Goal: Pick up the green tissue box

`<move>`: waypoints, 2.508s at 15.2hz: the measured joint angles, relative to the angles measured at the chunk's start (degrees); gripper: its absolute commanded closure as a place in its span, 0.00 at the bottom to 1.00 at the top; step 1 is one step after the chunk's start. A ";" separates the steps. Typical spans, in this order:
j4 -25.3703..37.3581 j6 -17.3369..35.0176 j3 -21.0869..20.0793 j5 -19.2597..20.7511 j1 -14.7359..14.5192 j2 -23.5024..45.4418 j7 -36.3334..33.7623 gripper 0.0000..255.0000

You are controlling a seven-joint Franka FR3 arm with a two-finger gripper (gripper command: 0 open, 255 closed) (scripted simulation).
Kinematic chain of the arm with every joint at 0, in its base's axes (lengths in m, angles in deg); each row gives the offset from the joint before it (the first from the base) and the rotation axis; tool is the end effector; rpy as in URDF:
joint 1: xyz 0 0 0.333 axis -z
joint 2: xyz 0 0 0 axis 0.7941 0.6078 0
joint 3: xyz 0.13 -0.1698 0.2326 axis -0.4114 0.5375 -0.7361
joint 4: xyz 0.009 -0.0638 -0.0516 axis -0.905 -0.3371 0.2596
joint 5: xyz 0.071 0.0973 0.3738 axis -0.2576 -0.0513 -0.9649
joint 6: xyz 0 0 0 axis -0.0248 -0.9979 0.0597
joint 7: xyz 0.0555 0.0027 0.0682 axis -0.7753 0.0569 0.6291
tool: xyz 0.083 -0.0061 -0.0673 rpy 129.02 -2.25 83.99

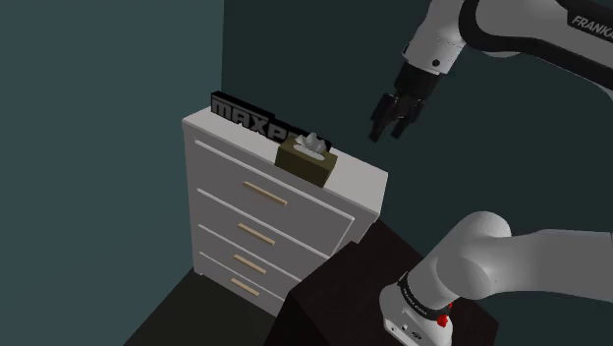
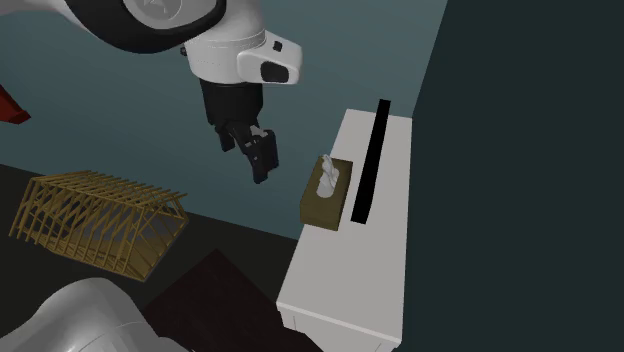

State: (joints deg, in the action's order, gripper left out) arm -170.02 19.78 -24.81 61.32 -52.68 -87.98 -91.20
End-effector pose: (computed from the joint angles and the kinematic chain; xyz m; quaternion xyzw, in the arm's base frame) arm 0.2968 0.0298 0.6096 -0.9974 0.0555 0.0140 0.0432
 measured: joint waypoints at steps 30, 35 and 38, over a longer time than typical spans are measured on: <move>15.75 9.78 -13.17 33.76 0.73 45.51 -3.70 1.00; 15.87 9.68 -13.07 33.90 0.82 45.52 -3.75 1.00; 15.99 9.45 -13.12 33.76 0.75 45.32 -3.53 1.00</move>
State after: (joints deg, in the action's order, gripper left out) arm -154.03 29.23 -37.94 95.08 -51.92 -42.65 -94.73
